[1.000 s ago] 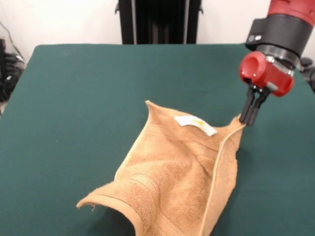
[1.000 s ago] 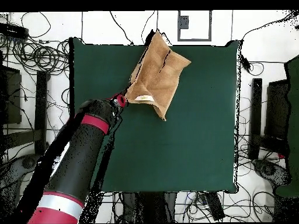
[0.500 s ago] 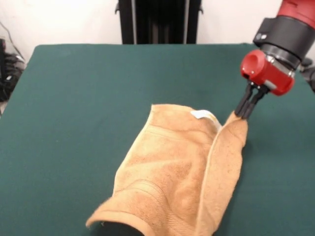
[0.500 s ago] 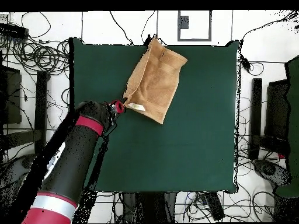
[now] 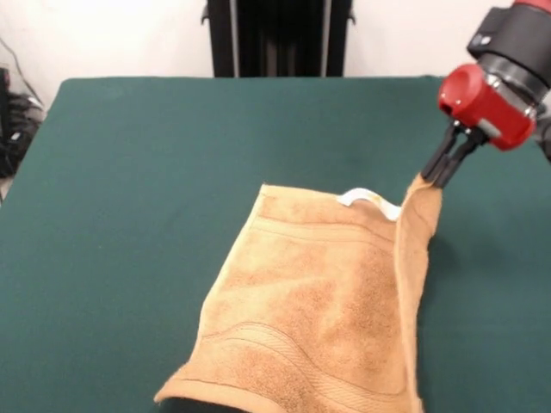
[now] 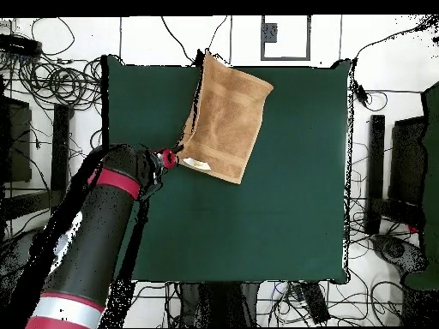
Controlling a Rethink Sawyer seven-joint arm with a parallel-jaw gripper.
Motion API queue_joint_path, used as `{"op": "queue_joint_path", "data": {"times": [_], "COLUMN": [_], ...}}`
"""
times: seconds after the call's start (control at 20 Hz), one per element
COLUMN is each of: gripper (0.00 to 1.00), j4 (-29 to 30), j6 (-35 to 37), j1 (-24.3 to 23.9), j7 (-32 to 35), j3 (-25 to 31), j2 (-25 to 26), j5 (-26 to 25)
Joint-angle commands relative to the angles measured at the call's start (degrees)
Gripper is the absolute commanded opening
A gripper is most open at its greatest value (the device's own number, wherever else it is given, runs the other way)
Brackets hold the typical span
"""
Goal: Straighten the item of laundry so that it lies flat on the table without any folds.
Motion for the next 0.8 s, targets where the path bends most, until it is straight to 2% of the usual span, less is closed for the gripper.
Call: {"op": "queue_joint_path", "data": {"times": [0.05, 0.55, 0.8], "gripper": [0.00, 0.00, 0.00], "j4": [-2.8, -7.0, -7.6], "j6": [5.5, 7.5, 7.9], "j1": [2.1, 3.3, 3.0], "j7": [8.4, 10.3, 8.9], "j3": [3.5, 3.3, 3.7], "j2": [1.2, 5.4, 6.2], "j5": [3.1, 3.5, 2.9]}}
